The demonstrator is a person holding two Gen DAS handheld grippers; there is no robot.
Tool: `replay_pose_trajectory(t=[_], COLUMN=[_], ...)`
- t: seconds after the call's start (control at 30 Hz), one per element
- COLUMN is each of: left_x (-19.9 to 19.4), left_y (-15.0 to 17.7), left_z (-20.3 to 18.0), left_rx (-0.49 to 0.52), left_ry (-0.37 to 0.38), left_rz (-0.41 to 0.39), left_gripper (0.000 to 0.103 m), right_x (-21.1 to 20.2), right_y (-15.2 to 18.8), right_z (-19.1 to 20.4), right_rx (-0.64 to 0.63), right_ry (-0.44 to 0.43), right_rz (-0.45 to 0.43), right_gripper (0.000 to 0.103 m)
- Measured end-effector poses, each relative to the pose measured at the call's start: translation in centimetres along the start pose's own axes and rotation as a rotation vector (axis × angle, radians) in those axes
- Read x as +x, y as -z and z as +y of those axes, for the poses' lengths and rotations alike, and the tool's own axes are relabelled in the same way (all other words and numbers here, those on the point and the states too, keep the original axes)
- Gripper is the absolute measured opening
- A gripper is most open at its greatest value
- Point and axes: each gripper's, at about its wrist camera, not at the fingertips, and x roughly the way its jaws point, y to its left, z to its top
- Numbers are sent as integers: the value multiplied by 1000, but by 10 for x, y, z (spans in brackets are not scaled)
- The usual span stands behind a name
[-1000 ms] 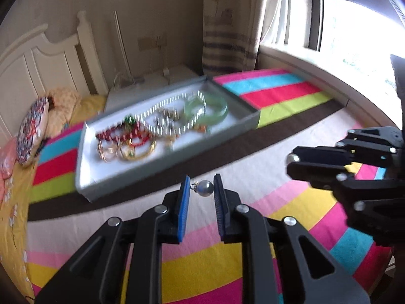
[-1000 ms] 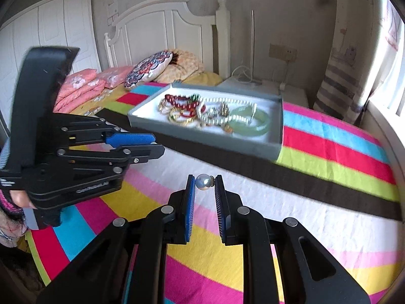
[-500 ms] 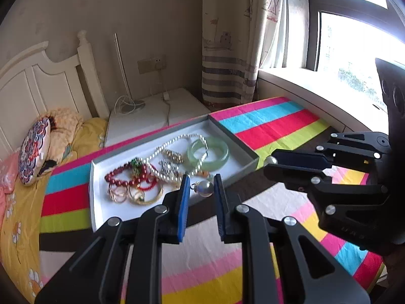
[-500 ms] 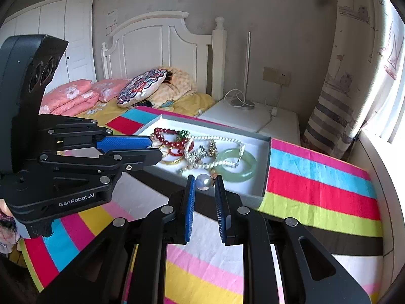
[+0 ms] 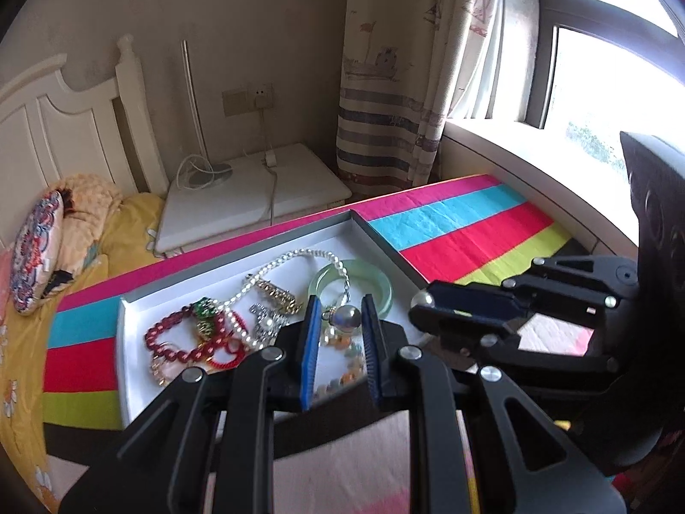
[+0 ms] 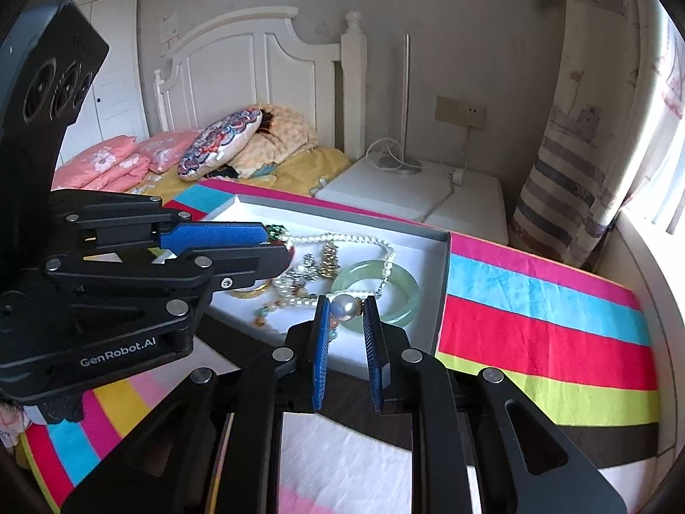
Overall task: Organize jewelry
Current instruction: 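Carry both pearl earrings up and over the grey tray, then open both tools to drop the pearl earrings into the tray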
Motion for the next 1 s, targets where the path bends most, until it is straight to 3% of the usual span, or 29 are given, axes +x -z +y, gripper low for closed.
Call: replay_pose_trajectory(t=[0.37, 0.7, 0.73, 0.87, 0.93, 1.0], left_x=[69, 92, 92, 83, 73, 62], left_y=[-12, -13, -13, -12, -12, -12], left_z=[10, 10, 11, 17, 21, 23], left_rx=[-35, -40, -41, -61, -66, -65], left_ry=[9, -8, -15, -55, -89, -123], left_rz=[68, 90, 90, 58, 28, 8], left_gripper=[19, 21, 23, 67, 74, 85], right_x=[54, 69, 69, 66, 62, 54], right_y=[-5, -2, -1, 0, 0, -2], right_z=[-21, -26, -28, -33, -32, -29], right_rx=[-17, 0, 8, 32, 33, 27], right_ry=[14, 2, 9, 24, 32, 34], right_rz=[82, 107, 109, 107, 92, 72], right_gripper=[17, 18, 19, 27, 56, 60])
